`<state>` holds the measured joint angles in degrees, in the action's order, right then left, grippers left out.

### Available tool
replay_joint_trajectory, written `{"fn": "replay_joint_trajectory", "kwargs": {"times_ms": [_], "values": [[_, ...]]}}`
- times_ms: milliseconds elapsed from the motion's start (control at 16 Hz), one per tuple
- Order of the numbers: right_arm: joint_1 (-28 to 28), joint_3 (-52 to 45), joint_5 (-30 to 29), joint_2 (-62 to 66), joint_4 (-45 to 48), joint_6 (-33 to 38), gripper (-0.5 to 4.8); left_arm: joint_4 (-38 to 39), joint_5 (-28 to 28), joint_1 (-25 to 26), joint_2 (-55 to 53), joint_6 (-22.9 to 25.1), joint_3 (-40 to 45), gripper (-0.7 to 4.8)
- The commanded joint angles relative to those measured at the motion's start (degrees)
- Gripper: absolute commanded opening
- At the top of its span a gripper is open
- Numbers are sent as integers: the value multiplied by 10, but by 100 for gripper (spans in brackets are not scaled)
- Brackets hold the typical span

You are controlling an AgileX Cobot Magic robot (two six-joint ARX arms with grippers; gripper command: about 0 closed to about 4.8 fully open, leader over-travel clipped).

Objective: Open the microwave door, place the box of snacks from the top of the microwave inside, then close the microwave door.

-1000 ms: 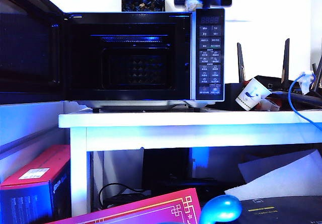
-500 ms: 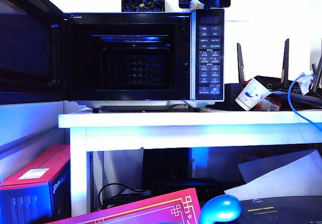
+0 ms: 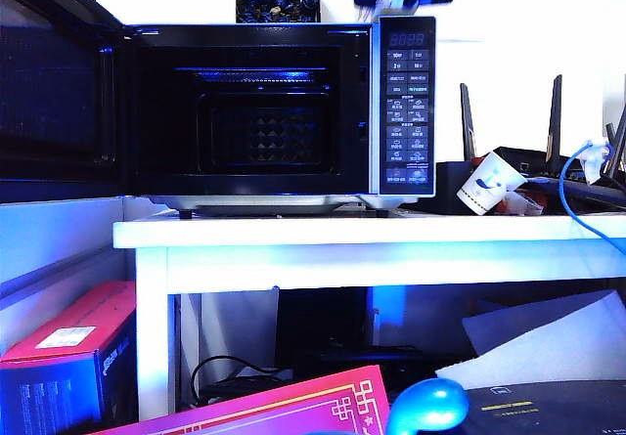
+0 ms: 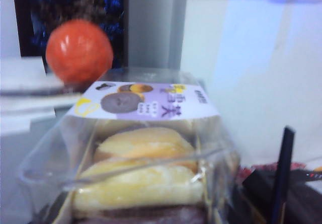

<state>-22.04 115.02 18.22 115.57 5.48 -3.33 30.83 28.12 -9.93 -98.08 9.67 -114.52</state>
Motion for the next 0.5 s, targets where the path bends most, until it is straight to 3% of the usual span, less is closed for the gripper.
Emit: {"fn": "replay_joint_trajectory", "kwargs": {"times_ms": [62, 437, 500], "values": [[0, 5, -3, -34, 21, -2, 335, -2, 4, 0, 3, 4, -3, -6], [-1, 5, -4, -47, 19, -1, 334, -2, 4, 0, 3, 4, -3, -6], [-3, 6, -26, -60, -3, 3, 334, -1, 4, 0, 3, 4, -3, -6]]}}
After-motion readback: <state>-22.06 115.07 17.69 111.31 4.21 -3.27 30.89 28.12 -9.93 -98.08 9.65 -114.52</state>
